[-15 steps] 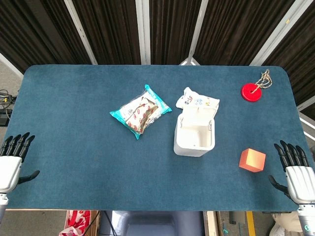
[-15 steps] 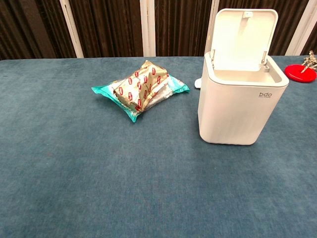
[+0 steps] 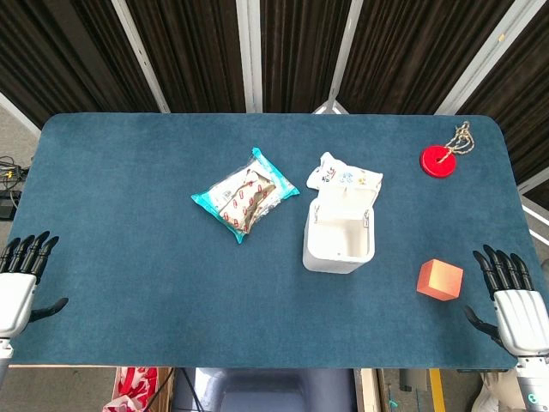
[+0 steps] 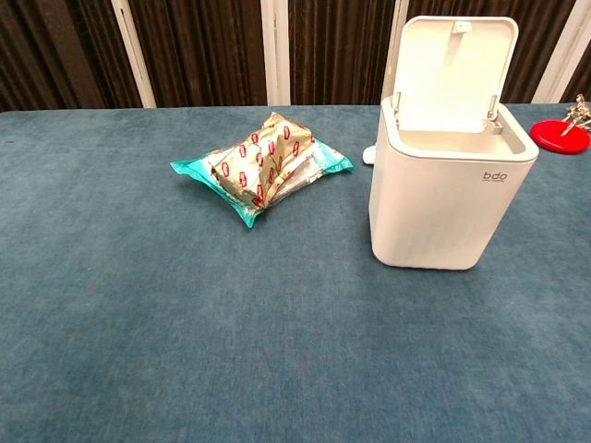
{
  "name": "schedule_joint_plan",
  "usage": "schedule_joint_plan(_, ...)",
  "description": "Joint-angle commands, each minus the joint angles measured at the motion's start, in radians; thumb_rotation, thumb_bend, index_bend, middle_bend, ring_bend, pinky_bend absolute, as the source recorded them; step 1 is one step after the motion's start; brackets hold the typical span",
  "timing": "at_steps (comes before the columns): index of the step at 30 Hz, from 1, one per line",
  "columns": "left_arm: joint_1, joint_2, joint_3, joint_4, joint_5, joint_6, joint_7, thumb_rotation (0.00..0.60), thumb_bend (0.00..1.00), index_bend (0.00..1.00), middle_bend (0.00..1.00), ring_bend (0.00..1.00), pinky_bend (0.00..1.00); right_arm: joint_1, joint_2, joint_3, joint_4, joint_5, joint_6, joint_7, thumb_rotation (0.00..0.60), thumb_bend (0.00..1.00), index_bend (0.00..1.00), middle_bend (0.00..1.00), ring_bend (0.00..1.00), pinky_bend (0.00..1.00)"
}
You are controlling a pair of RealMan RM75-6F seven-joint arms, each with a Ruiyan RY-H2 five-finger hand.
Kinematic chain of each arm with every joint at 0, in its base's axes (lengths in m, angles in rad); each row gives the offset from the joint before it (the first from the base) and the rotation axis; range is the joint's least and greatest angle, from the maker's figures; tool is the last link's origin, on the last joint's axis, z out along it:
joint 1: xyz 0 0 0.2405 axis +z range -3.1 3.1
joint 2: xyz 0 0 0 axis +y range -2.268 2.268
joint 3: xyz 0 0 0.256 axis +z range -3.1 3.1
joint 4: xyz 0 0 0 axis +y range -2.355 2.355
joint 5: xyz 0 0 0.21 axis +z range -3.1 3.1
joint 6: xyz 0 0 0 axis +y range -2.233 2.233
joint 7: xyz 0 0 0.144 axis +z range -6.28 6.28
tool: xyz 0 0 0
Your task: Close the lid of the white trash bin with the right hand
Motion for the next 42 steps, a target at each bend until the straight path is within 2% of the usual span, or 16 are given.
schedule_joint_plan(1,0.000,0.002,-0.001,0.002,-0.002,-0.001,-0.006,0.600,0.00,0.00,0.00,0.00,0.00,0.015,0.016,0.014,-0.042,-0.002,-0.006,0.008,0.600,0.26,0.00,0.00,0.00,0.00)
schedule_joint_plan(3,-0.001,0.003,-0.002,0.002,-0.002,-0.002,-0.011,0.600,0.00,0.00,0.00,0.00,0.00,0.029,0.031,0.031,-0.075,0.011,-0.018,0.016,0.600,0.26,0.00,0.00,0.02,0.07)
schedule_joint_plan(5,-0.001,0.005,-0.001,0.001,-0.003,-0.004,-0.016,0.600,0.00,0.00,0.00,0.00,0.00,0.052,0.053,0.060,-0.116,0.033,-0.034,0.022,0.600,0.27,0.00,0.05,0.10,0.23)
schedule_joint_plan(7,-0.001,0.008,0.000,-0.001,-0.002,-0.005,-0.020,0.600,0.00,0.00,0.00,0.00,0.00,0.073,0.071,0.085,-0.147,0.054,-0.054,0.028,0.600,0.32,0.00,0.20,0.27,0.43)
schedule_joint_plan(10,-0.001,0.011,0.000,-0.004,-0.002,-0.007,-0.026,0.600,0.00,0.00,0.00,0.00,0.00,0.113,0.106,0.124,-0.199,0.099,-0.104,0.041,0.600,0.41,0.00,0.43,0.49,0.58)
schedule_joint_plan(12,-0.003,0.012,0.001,-0.007,-0.004,-0.011,-0.029,0.600,0.00,0.00,0.00,0.00,0.00,0.146,0.145,0.152,-0.258,0.149,-0.165,0.067,0.600,0.45,0.00,0.50,0.56,0.61)
schedule_joint_plan(15,-0.007,0.012,0.000,-0.011,-0.005,-0.019,-0.030,0.600,0.00,0.00,0.00,0.00,0.00,0.198,0.209,0.190,-0.327,0.213,-0.261,0.110,0.600,0.49,0.00,0.57,0.63,0.65)
schedule_joint_plan(19,-0.011,0.010,0.001,-0.013,-0.009,-0.029,-0.026,0.600,0.00,0.00,0.00,0.00,0.00,0.272,0.282,0.249,-0.387,0.315,-0.371,0.130,0.600,0.52,0.00,0.59,0.65,0.66)
schedule_joint_plan(23,-0.012,0.011,-0.002,-0.014,-0.014,-0.031,-0.030,0.600,0.00,0.00,0.00,0.00,0.00,0.335,0.315,0.295,-0.422,0.406,-0.436,0.117,0.600,0.56,0.00,0.63,0.68,0.66)
schedule_joint_plan(27,-0.013,0.008,-0.005,-0.010,-0.016,-0.029,-0.029,0.600,0.00,0.00,0.00,0.00,0.00,0.398,0.328,0.328,-0.434,0.501,-0.502,0.101,0.600,0.64,0.00,0.72,0.77,0.70)
schedule_joint_plan(31,-0.016,0.008,-0.006,-0.011,-0.019,-0.036,-0.033,0.600,0.00,0.00,0.00,0.00,0.00,0.460,0.332,0.341,-0.430,0.594,-0.569,0.070,0.600,0.68,0.00,0.74,0.78,0.71)
schedule_joint_plan(38,-0.024,0.010,-0.006,-0.014,-0.025,-0.054,-0.045,0.600,0.00,0.00,0.00,0.00,0.00,0.554,0.305,0.345,-0.429,0.707,-0.613,-0.009,0.600,0.73,0.01,0.75,0.79,0.71)
schedule_joint_plan(42,-0.028,0.011,-0.007,-0.012,-0.032,-0.063,-0.051,0.600,0.00,0.00,0.00,0.00,0.00,0.596,0.290,0.334,-0.433,0.765,-0.628,-0.057,0.600,0.73,0.09,0.75,0.79,0.71)
